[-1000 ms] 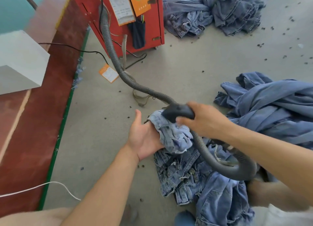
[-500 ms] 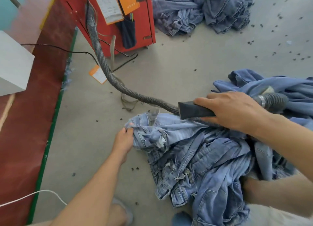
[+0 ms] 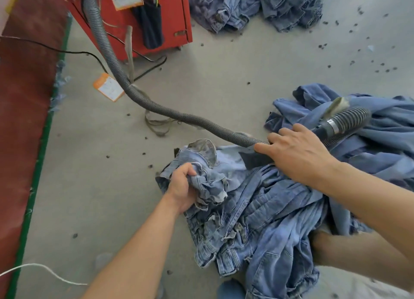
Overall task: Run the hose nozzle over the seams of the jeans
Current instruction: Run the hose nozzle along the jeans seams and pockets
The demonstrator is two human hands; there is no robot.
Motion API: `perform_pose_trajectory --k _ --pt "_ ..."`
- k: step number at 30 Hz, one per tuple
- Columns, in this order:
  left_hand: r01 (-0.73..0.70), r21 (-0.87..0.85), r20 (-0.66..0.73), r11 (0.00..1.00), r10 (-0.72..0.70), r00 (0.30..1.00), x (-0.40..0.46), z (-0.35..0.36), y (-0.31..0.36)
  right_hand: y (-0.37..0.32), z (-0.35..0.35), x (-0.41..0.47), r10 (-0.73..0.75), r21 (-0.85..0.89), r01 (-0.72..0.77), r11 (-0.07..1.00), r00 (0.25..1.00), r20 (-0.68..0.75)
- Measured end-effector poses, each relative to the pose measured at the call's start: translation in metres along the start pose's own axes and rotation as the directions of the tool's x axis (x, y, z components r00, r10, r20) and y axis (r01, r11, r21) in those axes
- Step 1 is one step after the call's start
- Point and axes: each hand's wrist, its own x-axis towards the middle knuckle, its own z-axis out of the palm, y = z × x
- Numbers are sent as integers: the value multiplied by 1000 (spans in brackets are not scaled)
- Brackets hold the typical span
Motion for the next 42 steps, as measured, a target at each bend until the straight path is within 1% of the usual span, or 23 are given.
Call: perform_pose_trajectory --k 2,3,4,5,6,7,8,9,11,12,14,15,17,20,23,26,29,31,34,36,38,40,42 --pt "-3 -152 52 988 12 999 4 -2 0 5 0 2 25 9 -26 1000 1000 3" --pt "0 -88 24 996 2 1000 3 1 3 7 0 4 33 10 -33 999 999 3" --pt "31 130 0 991 -31 1000 3 8 7 7 1 5 36 12 -36 999 999 1" --pt "92 413 -75 906 -67 995 3 18 7 7 1 7 37 19 -37 999 999 0" --pt "139 633 -139 762 -65 988 4 24 3 7 1 8 36 33 -36 999 999 0" --pt "123 753 -144 647 -20 989 4 25 -2 8 1 9 36 45 -36 998 999 0" --pt "134 775 -167 618 -5 986 6 23 -8 9 1 10 33 54 -32 998 999 -1" --pt "165 717 -220 677 -6 976 9 22 -9 12 0 10 26 70 -26 997 1000 2" --pt "169 459 -297 872 -28 955 10 13 6 19 -3 8 9 121 -10 993 1000 11" --pt "124 286 -246 950 -52 968 9 4 17 23 -5 7 0 145 -2 989 1000 14" --pt "57 -9 -106 998 -58 993 0 -11 36 29 -10 3 -10 199 7 980 1000 13" --pt "25 -93 -75 995 -32 997 -5 -15 44 33 -13 2 -8 230 6 973 1000 5" --pt "6 -160 -50 987 -14 999 -11 -19 52 39 -18 0 4 292 2 956 1000 -20" --pt "15 -178 10 984 -13 1000 -19 -14 53 48 -21 0 20 331 -15 944 1000 -12" --pt "24 -176 35 984 -18 999 -23 -15 50 46 -18 3 15 305 -15 952 1000 4" --pt "41 -150 114 988 -24 993 -28 -9 47 25 -14 13 -20 252 14 968 1000 20" --pt "41 -104 172 994 -22 985 -30 -6 48 1 -19 28 -58 264 56 963 998 -1" --pt "34 -56 174 998 -24 985 -33 -7 54 -4 -29 34 -33 358 49 932 998 -49" --pt "27 70 146 997 -37 989 -40 -7 68 7 -49 37 55 570 21 822 992 -116" --pt "18 119 125 993 -33 992 -44 -7 72 21 -57 35 77 611 3 792 992 -104" --pt "9 109 120 994 -22 993 -47 -6 74 30 -57 32 94 547 -61 835 995 -32" --pt "7 81 148 997 -19 989 -50 -2 73 26 -53 31 99 408 -116 905 993 64" --pt "16 72 161 997 -28 987 -54 2 70 11 -49 33 54 328 -88 940 992 113"
